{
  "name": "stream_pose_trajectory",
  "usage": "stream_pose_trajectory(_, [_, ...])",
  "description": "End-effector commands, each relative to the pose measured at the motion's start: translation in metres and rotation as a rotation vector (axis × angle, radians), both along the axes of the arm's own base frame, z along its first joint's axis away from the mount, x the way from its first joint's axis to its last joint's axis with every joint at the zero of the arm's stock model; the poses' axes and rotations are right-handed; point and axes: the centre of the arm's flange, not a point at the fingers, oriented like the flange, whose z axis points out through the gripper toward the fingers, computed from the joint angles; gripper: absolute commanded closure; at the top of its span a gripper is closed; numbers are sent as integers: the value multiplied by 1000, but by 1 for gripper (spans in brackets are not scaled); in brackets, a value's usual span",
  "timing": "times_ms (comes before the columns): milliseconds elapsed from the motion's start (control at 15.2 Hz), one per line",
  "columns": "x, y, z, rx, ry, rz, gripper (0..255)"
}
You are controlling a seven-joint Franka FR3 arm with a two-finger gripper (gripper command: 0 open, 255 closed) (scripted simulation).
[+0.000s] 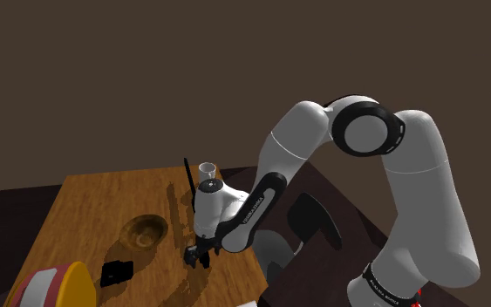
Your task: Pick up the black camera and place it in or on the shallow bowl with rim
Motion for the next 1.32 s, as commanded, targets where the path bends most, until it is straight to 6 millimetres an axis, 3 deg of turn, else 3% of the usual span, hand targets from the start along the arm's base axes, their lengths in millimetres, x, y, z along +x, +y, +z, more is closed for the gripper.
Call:
stream_pose_trajectory(0, [0,0,0,0,0,0,0])
stream_pose_trajectory(198, [0,0,0,0,0,0,0])
stream_pose_trajectory(264, [0,0,0,0,0,0,255])
stream_pose_trajectory(858, [0,0,0,0,0,0,255])
stream_pose_trajectory(1254, [0,0,31,0,0,0,255])
